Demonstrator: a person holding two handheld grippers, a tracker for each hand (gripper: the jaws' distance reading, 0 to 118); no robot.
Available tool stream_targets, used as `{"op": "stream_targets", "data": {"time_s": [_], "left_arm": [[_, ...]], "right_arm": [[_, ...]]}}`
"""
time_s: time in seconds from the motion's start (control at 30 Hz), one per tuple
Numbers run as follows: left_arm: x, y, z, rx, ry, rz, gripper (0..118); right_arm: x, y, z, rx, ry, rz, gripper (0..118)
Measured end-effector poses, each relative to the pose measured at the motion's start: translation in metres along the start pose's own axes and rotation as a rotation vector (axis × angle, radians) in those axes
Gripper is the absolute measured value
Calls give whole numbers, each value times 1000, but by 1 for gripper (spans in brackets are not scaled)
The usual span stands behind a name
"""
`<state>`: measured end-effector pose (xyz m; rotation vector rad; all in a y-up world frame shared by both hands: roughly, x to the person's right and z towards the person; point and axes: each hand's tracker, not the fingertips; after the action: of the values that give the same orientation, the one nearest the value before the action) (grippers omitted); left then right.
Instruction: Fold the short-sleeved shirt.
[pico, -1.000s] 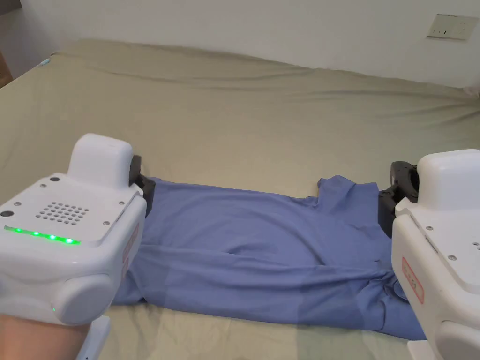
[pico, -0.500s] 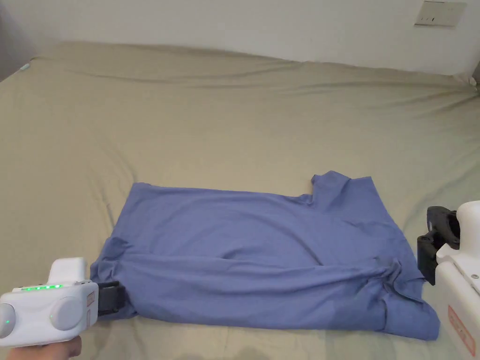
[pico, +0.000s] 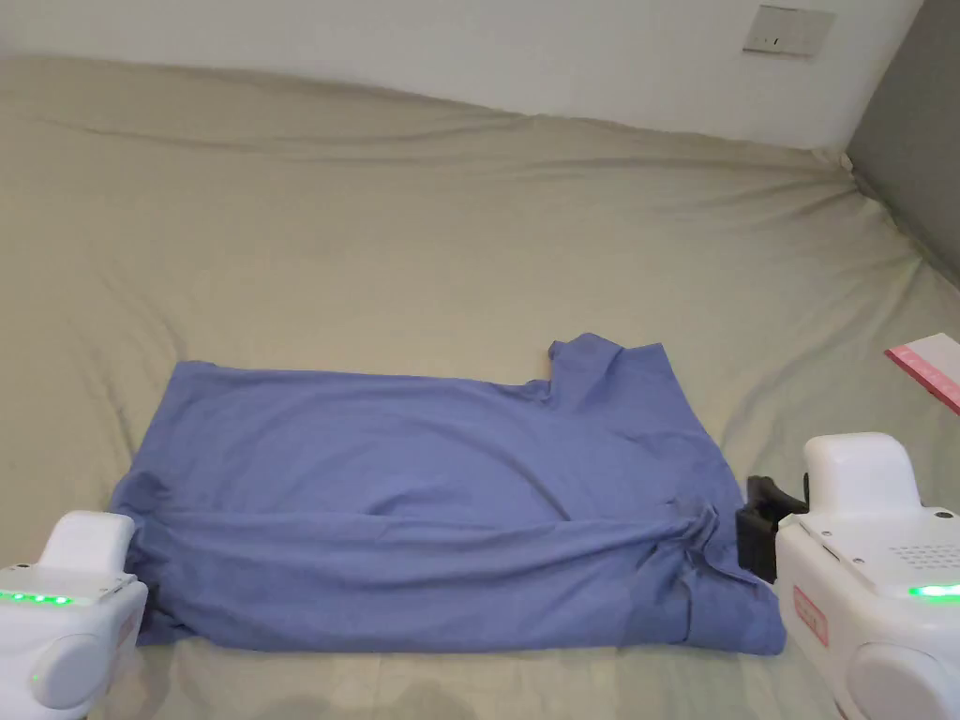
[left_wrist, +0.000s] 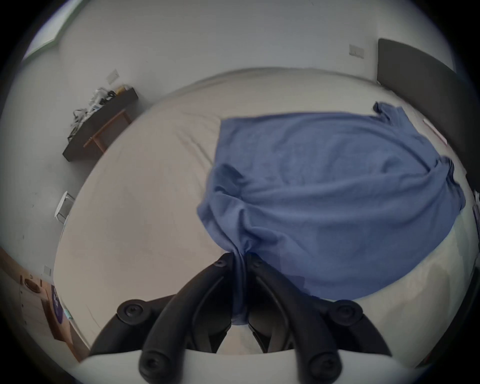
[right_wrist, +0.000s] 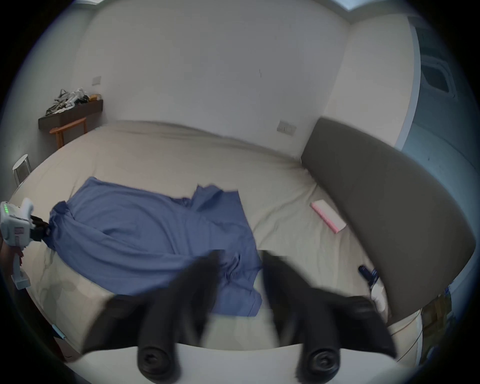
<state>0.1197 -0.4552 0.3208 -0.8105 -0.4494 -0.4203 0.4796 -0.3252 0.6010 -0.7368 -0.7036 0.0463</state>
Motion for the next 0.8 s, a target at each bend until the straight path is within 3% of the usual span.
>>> {"op": "stream_targets", "data": {"time_s": [0.03,0.07,0.17,0.33,0.43,0.5,0.53,0.63,0.7,0.73,0.8], "left_arm": [[-3,3,9,19,-13,35,8],[-5,5,16,28,-23,59,8],[-13,11,34,66,-37,87,8],[-14,22,48,93,-51,90,8],[-13,23,39,84,-46,94,8],[-12,21,33,66,-44,95,8],[-12,20,30,59,-42,96,8],[-10,18,23,40,-30,85,8],[-10,18,19,32,-26,79,8],[-10,18,20,29,-25,74,8],[-14,18,22,27,-29,72,8]], "right_arm": [[5,-5,-19,-76,14,-5,84],[8,-9,-35,-156,67,-16,98],[23,-32,-91,-294,62,-103,98],[33,-81,-175,-529,-5,-65,98],[40,-98,-191,-545,99,-210,98],[43,-94,-188,-521,98,-244,87],[41,-92,-185,-521,113,-235,77],[31,-86,-178,-498,169,-200,62],[22,-82,-172,-471,149,-104,23],[21,-79,-170,-460,167,-117,9],[23,-74,-160,-462,137,-107,9]]}}
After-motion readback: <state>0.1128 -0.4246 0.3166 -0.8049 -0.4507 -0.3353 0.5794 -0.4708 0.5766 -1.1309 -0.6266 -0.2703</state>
